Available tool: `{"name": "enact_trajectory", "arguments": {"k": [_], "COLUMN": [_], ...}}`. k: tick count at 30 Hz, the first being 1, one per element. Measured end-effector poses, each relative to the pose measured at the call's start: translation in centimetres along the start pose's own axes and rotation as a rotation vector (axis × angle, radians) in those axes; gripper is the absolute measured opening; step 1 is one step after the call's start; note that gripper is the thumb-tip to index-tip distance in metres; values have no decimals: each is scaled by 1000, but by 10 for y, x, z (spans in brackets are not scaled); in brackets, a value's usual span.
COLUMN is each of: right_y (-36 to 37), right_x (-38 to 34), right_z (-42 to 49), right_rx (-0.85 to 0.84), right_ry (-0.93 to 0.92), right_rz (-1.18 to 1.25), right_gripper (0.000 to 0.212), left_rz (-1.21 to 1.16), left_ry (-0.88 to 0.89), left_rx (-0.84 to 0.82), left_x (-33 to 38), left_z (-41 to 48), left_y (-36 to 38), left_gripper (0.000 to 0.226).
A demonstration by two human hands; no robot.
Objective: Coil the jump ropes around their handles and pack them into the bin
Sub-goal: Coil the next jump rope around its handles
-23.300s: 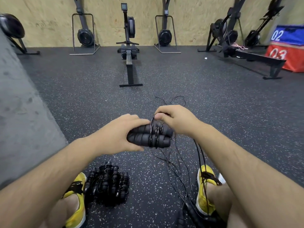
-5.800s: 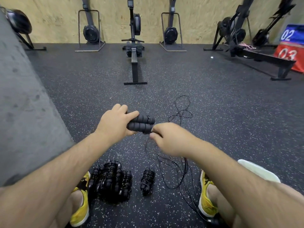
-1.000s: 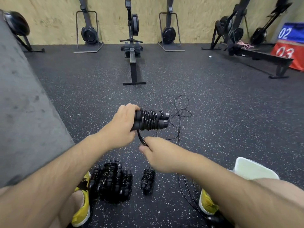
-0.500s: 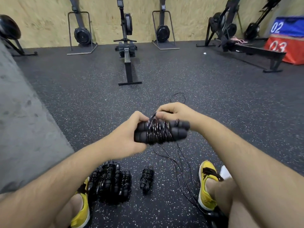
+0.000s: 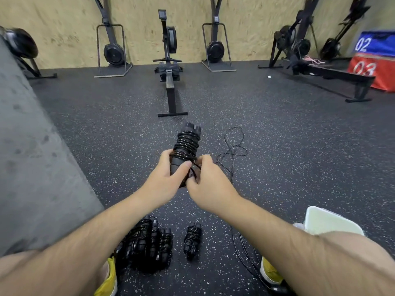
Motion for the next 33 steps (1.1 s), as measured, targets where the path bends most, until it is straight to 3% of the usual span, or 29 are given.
{"name": "enact_trajectory", "arguments": {"k": [9, 14, 20, 26, 33], "right_y": [-6, -12, -17, -41, -40], "right_x": [-15, -16, -27, -25, -16], "right_z": [-17, -9, -16, -9, -8], "right_rx": [-138, 79, 308, 351, 260], "right_ry": [-320, -520, -681, -651, -700], "right_rz": [-33, -249, -272, -33, -320], "right_gripper": [48, 50, 47, 44, 35], "left_rz": [-218, -310, -487, -778, -807], "left_ry": [30, 110, 86, 39, 45], "left_rx": [42, 21, 26, 88, 44], "left_x": [0, 7, 6, 12, 15], "left_z": [-4, -6, -2, 5, 6], "left_y": [-4, -2, 1, -7, -13], "left_gripper": [56, 64, 60, 49, 46]}}
Point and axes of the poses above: each hand's wrist, its own z-axis towards the middle knuckle, its own y-axis out of the palm, x = y × z, the point moved 5 cm from there along z, towards the middle knuckle, and after that the axes turned 13 degrees about y, right-handed, at the moved point
